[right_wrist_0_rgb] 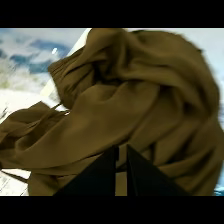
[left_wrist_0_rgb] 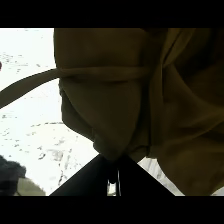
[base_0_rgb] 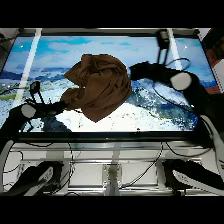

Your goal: Fold the clothes and pants, and hang the long-sleeved shirts on hangers.

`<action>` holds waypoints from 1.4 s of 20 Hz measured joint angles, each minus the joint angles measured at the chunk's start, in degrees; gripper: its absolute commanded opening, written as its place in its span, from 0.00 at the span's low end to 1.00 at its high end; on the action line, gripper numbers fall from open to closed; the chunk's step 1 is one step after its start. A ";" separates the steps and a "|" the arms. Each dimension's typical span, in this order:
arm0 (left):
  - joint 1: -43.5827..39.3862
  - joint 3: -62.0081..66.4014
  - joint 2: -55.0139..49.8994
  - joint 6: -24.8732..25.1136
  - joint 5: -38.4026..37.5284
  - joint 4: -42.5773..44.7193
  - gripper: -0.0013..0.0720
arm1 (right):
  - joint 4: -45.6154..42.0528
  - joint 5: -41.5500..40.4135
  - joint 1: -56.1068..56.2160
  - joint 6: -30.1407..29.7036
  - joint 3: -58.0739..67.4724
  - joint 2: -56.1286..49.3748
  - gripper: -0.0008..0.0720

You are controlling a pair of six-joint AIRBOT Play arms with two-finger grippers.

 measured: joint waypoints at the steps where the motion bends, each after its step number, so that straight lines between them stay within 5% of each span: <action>1: 0.00 -0.07 0.61 0.09 -0.92 0.22 0.05 | 0.00 0.79 2.29 -0.11 2.97 -3.67 0.15; 5: 0.00 -1.38 1.68 0.42 -2.84 0.61 0.05 | -1.42 1.99 10.58 -0.20 14.25 -17.70 0.16; 6: 0.00 -1.88 1.81 0.44 -3.06 0.63 0.05 | -2.19 2.67 12.39 -0.20 17.16 -21.22 0.25; 8: 0.00 -2.93 1.95 0.46 -3.50 0.79 0.05 | -3.52 3.72 15.04 0.07 22.29 -27.12 0.64; 10: 0.00 -3.74 2.03 0.48 -3.67 0.79 0.05 | -4.57 4.13 17.05 1.03 27.10 -32.28 0.70; 21: 0.00 -4.70 2.10 0.50 -8.37 0.79 0.05 | -8.57 -0.98 19.04 4.90 43.98 -47.52 0.68; 28: -0.17 -4.72 2.10 0.50 -9.42 0.35 0.05 | -8.83 -3.43 16.31 20.39 46.07 -52.41 0.67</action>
